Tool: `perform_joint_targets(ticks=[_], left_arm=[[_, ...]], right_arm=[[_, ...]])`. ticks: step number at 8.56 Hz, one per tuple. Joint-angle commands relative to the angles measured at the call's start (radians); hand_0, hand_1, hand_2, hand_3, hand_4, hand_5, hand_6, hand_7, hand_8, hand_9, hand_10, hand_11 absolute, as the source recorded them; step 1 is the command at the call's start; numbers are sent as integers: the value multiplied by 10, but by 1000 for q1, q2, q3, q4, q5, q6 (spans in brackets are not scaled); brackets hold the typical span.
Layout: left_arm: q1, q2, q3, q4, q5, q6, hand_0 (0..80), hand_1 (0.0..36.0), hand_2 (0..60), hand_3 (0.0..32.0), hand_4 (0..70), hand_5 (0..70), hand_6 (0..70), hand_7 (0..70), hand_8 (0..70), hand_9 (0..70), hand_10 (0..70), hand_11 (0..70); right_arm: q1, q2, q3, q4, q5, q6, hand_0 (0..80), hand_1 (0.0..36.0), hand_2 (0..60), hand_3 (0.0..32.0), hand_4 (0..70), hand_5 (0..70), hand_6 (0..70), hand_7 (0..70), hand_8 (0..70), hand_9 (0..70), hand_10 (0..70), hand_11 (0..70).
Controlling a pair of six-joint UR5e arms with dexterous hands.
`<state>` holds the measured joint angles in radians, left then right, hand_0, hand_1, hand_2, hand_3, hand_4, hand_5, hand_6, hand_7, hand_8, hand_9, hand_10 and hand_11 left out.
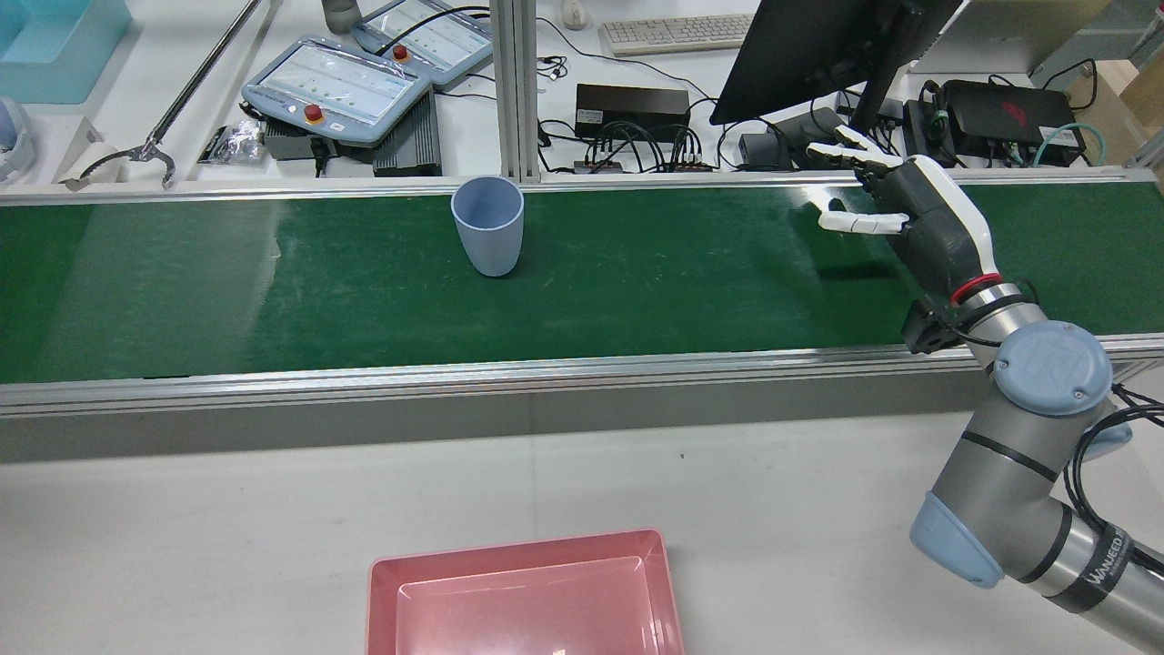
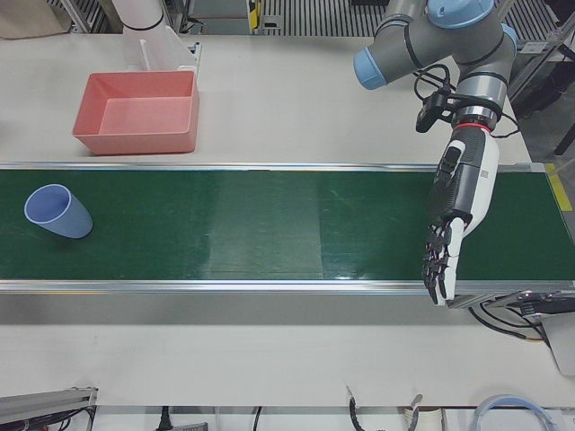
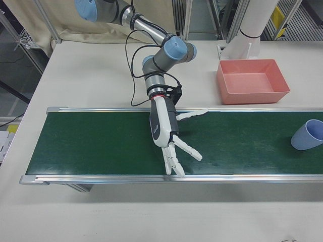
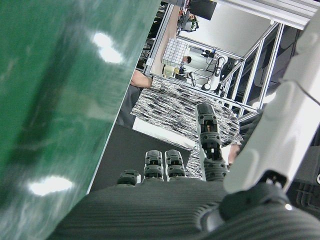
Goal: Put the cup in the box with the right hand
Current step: 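Lower the right hand onto the blue cup on the belt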
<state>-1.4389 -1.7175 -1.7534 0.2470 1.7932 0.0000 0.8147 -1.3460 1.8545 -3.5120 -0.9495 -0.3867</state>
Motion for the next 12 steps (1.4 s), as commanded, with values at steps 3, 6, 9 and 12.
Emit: perform_joint_targets(ticks=[3, 6, 9, 12], left_arm=[[0, -1, 0, 0, 0, 0, 0, 0, 0, 0, 0, 0, 0, 0, 0, 0, 0, 0], [0, 1, 0, 0, 0, 0, 0, 0, 0, 0, 0, 0, 0, 0, 0, 0, 0, 0], [0, -1, 0, 0, 0, 0, 0, 0, 0, 0, 0, 0, 0, 0, 0, 0, 0, 0], [0, -1, 2, -2, 0, 0, 0, 0, 0, 0, 0, 0, 0, 0, 0, 0, 0, 0]], right_arm=[[-31, 1, 0, 1, 0, -23, 451, 91, 103, 0, 156, 35, 41, 151, 63, 129, 13, 29], [-34, 1, 12, -1, 0, -23, 451, 93, 109, 0, 166, 36, 41, 151, 63, 129, 14, 31], [-43, -1, 11, -1, 0, -35, 456, 83, 82, 0, 170, 35, 41, 155, 63, 130, 12, 28], [-43, -1, 9, -1, 1, -35, 428, 119, 229, 0, 130, 35, 43, 163, 66, 135, 16, 34]])
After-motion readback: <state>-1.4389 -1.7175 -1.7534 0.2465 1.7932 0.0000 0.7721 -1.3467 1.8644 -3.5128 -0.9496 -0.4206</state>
